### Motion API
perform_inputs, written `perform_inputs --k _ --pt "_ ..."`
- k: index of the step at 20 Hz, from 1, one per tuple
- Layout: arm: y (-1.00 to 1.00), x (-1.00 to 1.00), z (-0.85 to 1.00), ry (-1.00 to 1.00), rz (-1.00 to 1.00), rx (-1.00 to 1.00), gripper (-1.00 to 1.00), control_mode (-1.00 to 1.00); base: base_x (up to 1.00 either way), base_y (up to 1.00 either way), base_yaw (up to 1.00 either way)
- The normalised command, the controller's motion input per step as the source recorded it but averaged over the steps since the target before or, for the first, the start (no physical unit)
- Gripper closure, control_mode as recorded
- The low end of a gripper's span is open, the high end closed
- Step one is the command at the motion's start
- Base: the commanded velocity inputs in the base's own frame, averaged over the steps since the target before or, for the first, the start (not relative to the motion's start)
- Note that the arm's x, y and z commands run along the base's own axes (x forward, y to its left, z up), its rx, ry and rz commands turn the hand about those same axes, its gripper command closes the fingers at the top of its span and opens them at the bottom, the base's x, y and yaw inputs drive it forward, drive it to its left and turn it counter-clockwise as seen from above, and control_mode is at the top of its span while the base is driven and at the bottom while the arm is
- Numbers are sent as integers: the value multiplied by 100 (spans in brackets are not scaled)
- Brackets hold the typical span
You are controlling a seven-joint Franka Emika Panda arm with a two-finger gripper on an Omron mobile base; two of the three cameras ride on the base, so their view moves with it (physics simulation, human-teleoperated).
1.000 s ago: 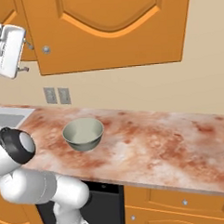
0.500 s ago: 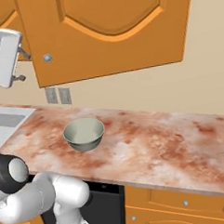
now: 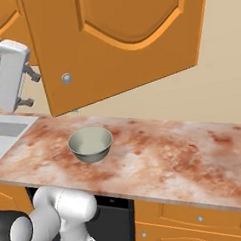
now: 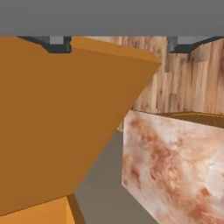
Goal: Open the cabinet and setup a tea strainer by placing it in the bowl upright.
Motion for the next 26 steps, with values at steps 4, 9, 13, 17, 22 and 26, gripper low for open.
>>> perform_inputs --k 4,9,13,17,22,26 --pt "-100 -94 0 -15 -11 7 -100 -100 0 0 0" --pt "-100 -87 0 -13 -10 8 -100 -100 0 0 0" --pt "-100 -78 0 -12 -10 7 -100 -100 0 0 0" --pt "-95 -48 0 -5 -6 7 -100 -100 0 0 0" --pt "-7 -89 13 -9 0 -2 -100 -100 0 0 0" --pt "31 -86 20 -12 -2 -11 -100 -100 0 0 0"
